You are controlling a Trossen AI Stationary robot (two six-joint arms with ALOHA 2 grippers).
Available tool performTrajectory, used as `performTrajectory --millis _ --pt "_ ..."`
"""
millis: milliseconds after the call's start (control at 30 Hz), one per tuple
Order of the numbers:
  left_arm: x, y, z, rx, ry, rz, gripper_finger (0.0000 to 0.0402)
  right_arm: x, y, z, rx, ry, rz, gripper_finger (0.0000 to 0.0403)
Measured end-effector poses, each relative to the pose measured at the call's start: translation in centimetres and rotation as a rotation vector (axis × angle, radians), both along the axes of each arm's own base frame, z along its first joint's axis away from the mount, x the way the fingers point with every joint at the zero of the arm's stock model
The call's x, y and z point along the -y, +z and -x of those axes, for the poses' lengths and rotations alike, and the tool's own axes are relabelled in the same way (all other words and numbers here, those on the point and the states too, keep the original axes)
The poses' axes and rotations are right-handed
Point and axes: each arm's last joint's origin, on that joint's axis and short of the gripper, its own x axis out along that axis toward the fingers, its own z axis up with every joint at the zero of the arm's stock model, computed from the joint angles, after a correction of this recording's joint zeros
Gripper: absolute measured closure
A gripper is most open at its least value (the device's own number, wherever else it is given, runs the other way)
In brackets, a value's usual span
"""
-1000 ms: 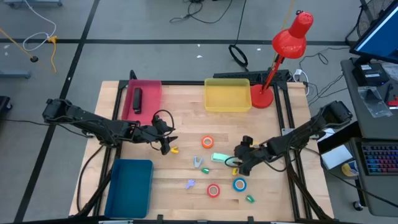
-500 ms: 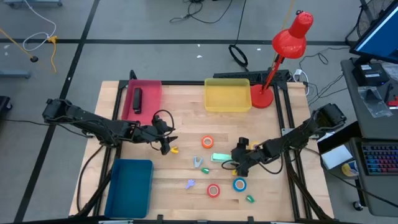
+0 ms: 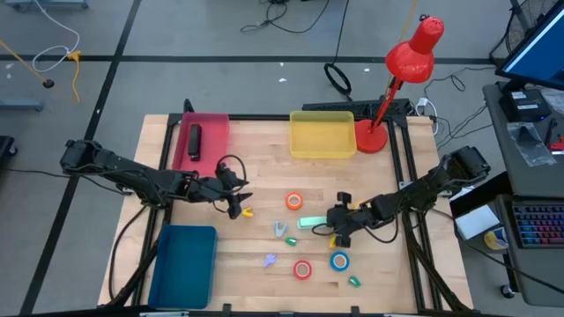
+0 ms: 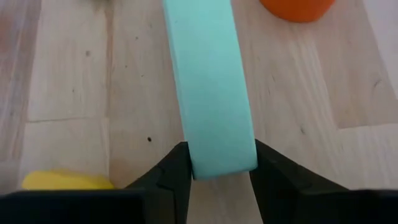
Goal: Pick and place Stapler, Stapler remover, tape
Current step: Put the light blue stapler into the pink bin
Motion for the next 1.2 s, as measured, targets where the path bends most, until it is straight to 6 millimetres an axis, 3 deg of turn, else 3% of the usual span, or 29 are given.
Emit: performTrajectory --millis 333,567,933,1200 --pt "0.7 1.8 -1.4 0.065 -0.048 -0.036 0.0199 0.0 0.2 0.1 0.0 0.048 0.045 0.0281" --pt "1.8 3.0 -4.4 0.028 -0.107 -0.113 0.0199 -0.1 0.5 -0.1 -0.001 0.064 0.055 0.0281" --pt "2.8 3.0 -9.5 -0.172 -0.143 -0.176 0.0199 -0.4 1.8 -0.9 -0.042 0.102 0.1 0.0281" --pt "3.3 3.0 -11.7 -0.214 -0.161 -0.2 0.0199 -0.6 2.3 -1.2 -0.031 0.129 0.126 0.0281"
